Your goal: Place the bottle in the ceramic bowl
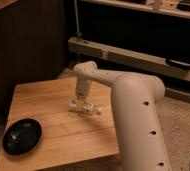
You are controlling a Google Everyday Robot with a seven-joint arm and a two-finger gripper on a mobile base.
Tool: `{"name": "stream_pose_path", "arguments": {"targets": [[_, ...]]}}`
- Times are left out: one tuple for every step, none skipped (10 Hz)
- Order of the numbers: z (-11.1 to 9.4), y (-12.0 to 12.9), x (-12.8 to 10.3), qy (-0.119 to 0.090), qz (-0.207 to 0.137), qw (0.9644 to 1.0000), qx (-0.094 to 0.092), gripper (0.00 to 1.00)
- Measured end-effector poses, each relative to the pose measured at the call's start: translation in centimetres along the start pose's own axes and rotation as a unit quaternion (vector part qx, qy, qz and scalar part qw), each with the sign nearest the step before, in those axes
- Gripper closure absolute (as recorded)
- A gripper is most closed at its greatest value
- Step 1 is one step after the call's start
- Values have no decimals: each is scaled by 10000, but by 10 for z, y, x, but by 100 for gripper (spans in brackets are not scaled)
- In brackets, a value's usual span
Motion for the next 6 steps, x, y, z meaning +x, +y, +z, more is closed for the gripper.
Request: {"name": "stream_pose_path", "arguments": {"targets": [[-6, 8, -21, -109, -151, 9998, -67, 99], [-21, 19, -45, -246, -345, 9991, -88, 100], [-33, 27, -61, -333, -486, 9982, -95, 100], [-53, 41, -84, -449, -695, 9965, -104, 100], [-77, 59, -112, -599, -964, 9934, -144, 100], [-91, 74, -129, -705, -1150, 9907, -204, 100]]}}
